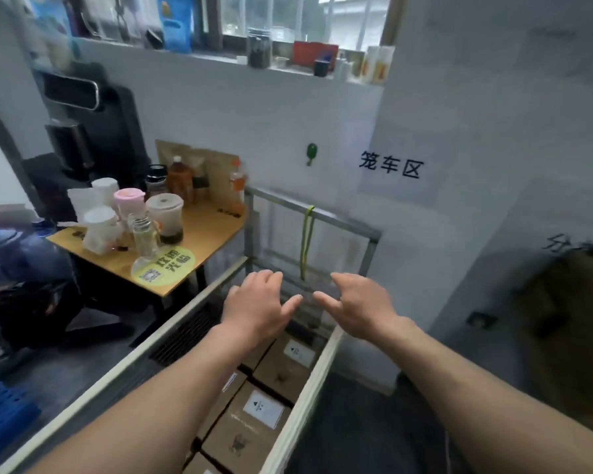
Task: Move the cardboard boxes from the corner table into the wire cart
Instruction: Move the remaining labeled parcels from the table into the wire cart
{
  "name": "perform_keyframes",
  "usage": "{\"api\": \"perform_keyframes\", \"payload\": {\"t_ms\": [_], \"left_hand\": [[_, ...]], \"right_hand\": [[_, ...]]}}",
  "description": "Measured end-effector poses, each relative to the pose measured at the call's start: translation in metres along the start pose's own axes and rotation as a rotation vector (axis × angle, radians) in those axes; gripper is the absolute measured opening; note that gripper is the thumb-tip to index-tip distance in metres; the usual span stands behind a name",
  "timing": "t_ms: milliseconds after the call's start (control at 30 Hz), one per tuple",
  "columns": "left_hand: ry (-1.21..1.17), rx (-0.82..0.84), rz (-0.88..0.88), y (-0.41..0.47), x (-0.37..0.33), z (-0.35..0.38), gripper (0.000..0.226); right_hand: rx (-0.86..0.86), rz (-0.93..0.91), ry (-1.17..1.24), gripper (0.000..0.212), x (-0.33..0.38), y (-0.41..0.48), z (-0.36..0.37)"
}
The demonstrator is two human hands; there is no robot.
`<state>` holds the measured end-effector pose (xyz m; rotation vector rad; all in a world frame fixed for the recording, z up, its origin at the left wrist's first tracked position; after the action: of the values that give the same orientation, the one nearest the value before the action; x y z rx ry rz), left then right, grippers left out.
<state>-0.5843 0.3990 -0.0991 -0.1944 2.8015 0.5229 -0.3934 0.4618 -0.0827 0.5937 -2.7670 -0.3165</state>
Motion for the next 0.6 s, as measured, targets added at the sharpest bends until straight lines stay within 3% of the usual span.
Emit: {"api": "perform_keyframes", "payload": {"t_ms": [233, 600], "left_hand": [[-0.084, 0.003, 0.197, 0.003, -0.136, 0.02, 0.066], [-0.151, 0.116, 0.467, -0.042, -0.353, 0.057, 0.067]], "right_hand": [[-0.07, 0.226, -0.093, 0.071, -0.108, -0.065, -0.07], [-0.187, 0.496, -0.125, 0.047, -0.269, -0.206, -0.167]]}}
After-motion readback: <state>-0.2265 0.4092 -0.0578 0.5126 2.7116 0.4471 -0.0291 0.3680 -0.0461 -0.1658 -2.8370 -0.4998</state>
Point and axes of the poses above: each hand's wrist, its own y-axis towards the middle knuckle, its own z-axis out of the palm, x = y × z, the point moved 1 cm from there along y, towards the middle knuckle, and after that the axes turned 12 degrees about -x, right-handed, at the moved point
